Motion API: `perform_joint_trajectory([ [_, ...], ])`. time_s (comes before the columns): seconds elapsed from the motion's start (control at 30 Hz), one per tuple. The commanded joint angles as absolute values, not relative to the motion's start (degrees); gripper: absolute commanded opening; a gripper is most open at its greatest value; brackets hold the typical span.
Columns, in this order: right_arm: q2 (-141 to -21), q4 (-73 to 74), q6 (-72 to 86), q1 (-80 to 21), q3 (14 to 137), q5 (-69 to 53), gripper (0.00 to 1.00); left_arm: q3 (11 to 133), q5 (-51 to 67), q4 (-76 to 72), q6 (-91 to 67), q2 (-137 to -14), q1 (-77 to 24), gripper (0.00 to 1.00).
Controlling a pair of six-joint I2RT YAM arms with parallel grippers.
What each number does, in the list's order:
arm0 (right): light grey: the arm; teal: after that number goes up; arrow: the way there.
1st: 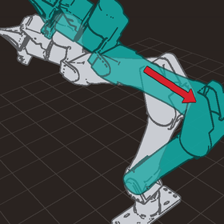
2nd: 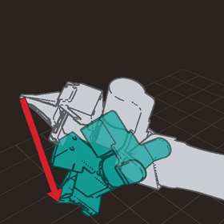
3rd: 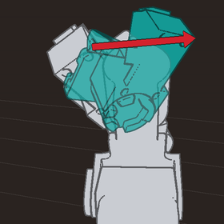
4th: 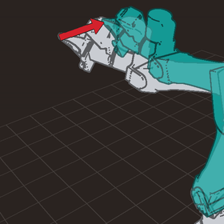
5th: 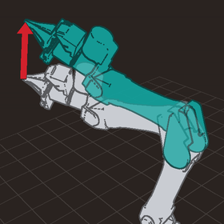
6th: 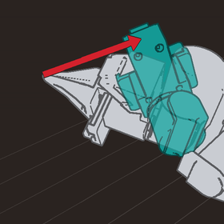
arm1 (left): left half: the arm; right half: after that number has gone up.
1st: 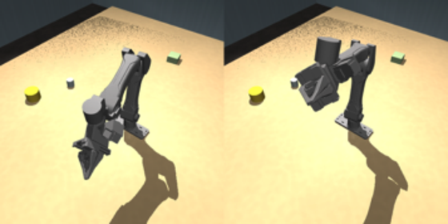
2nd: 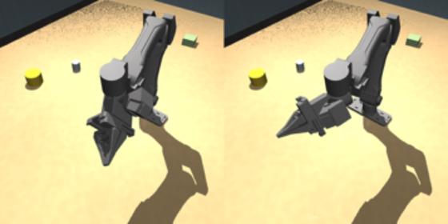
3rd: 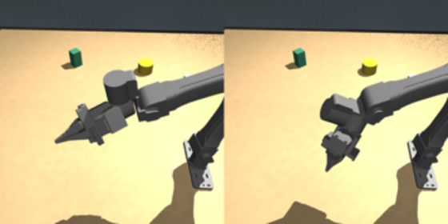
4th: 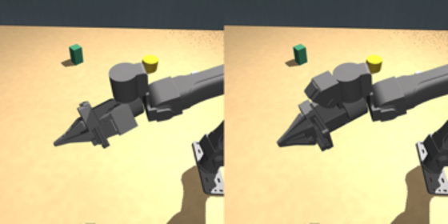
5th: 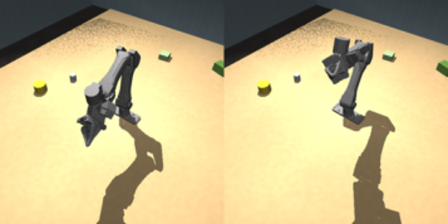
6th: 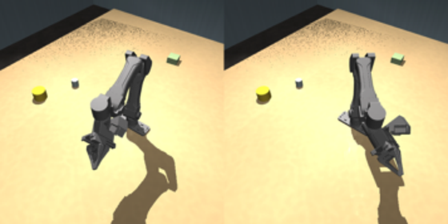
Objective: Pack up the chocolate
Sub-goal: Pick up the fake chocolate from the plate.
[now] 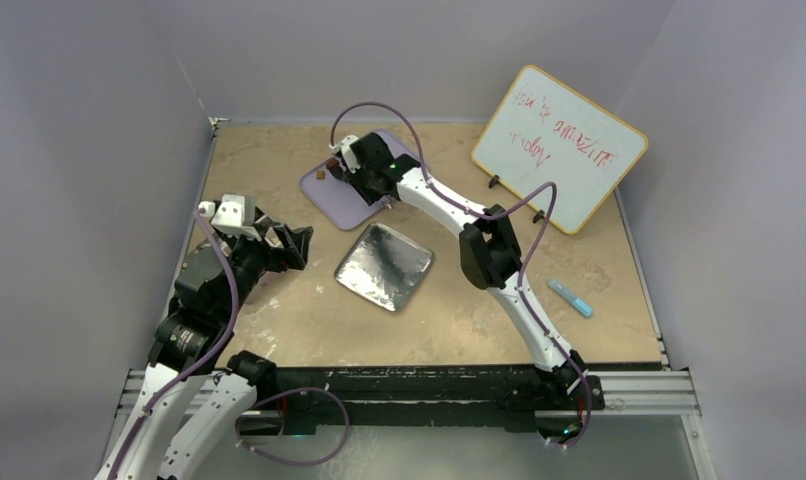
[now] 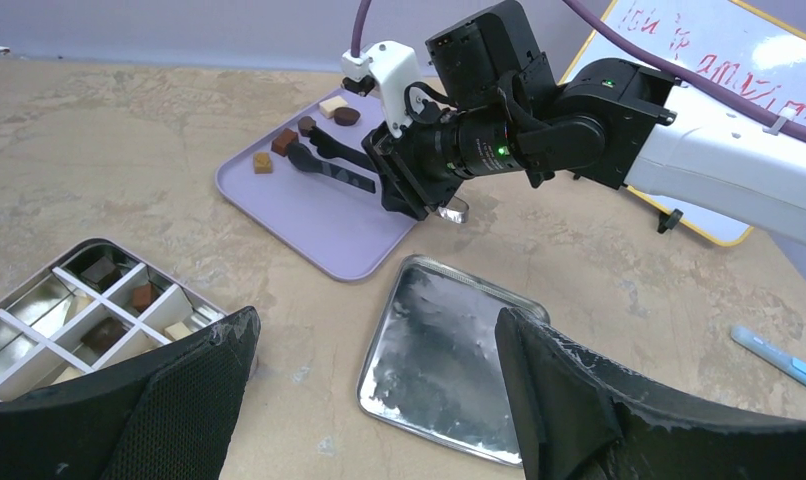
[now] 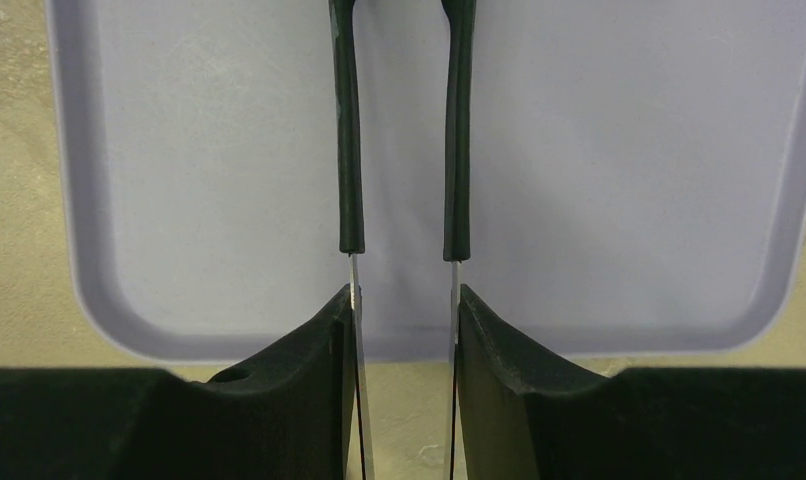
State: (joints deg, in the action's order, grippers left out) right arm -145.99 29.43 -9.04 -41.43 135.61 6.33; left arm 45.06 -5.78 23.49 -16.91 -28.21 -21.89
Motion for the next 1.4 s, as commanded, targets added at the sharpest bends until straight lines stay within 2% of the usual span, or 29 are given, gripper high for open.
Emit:
perform_joint_trajectory([
  [0.0,-146.8,31.7,-9.4,-41.9,139.6,7.0,0.39,44.4,-6.5,22.6,-16.8,-27.8,-22.0,0.86],
  [0.43,-147.9,31.1,-10.0,-41.9,140.1,7.1,0.38,44.2,-7.2,22.3,-16.9,-27.1,-22.0,0.86],
  [0.67,-146.8,30.5,-10.1,-41.9,139.0,7.4,0.30,44.2,-7.4,22.3,-16.9,-27.1,-22.0,0.86],
  [0.9,-138.4,26.9,-8.2,-42.6,129.4,5.0,0.23,44.2,-8.1,21.8,-16.8,-27.1,-21.9,0.86],
  [1.37,-128.7,18.5,-0.5,-47.6,117.8,-3.0,0.22,43.7,-9.1,21.6,-16.8,-24.4,-21.9,0.86],
])
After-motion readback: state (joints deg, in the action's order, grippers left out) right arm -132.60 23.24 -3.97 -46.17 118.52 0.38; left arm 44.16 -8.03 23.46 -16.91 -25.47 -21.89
